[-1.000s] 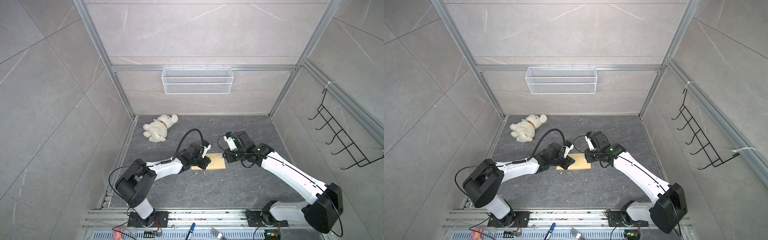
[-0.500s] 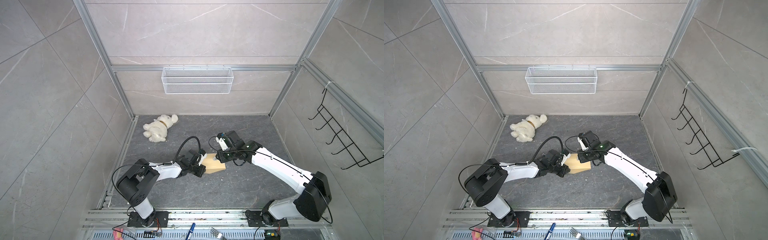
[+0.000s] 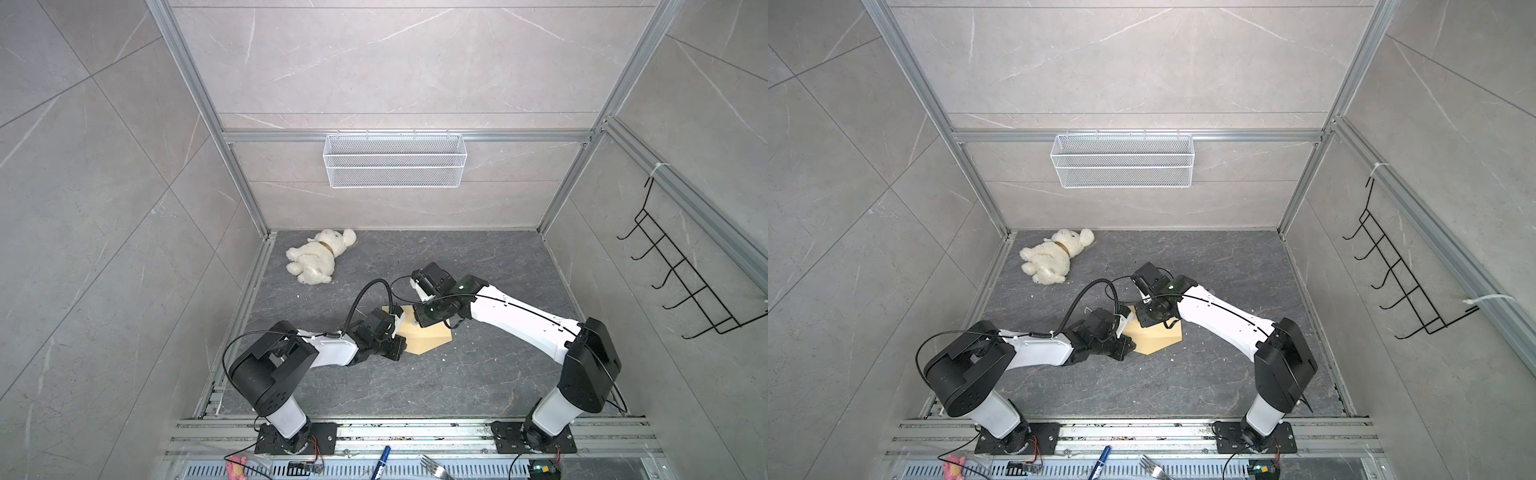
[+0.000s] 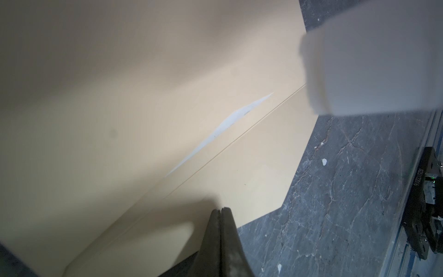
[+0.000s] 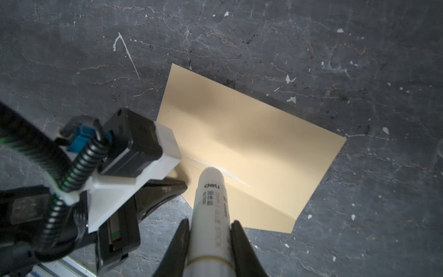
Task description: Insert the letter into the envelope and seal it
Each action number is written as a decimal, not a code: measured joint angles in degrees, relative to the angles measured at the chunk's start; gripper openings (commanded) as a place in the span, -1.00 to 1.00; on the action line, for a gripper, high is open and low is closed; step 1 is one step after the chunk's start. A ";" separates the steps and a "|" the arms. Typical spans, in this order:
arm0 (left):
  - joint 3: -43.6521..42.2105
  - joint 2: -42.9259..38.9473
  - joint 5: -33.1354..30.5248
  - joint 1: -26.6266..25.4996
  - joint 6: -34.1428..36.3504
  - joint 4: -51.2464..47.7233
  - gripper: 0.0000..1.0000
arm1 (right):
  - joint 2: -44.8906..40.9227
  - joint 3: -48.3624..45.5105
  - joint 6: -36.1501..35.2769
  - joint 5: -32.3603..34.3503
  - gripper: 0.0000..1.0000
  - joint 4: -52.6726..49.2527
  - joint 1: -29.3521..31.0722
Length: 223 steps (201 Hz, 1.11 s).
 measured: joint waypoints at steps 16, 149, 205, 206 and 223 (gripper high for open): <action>-0.35 -0.15 -0.07 0.00 -0.37 0.48 -1.00 | 1.70 1.09 0.33 0.28 -1.00 -0.44 0.13; -2.54 -2.93 -0.42 0.28 -4.07 5.14 -1.00 | 11.34 7.87 1.29 1.57 -1.00 -2.45 0.79; -2.73 -8.09 -2.25 3.76 -4.26 5.09 -1.00 | 11.47 9.05 1.29 2.38 -1.00 -3.30 0.76; -2.73 -8.09 -2.29 3.78 -4.26 5.09 -1.00 | 11.47 9.05 1.29 2.36 -1.00 -3.30 0.76; -2.73 -8.00 -2.78 4.81 -4.28 4.46 -1.00 | 11.69 9.27 1.29 2.38 -1.00 -3.50 0.79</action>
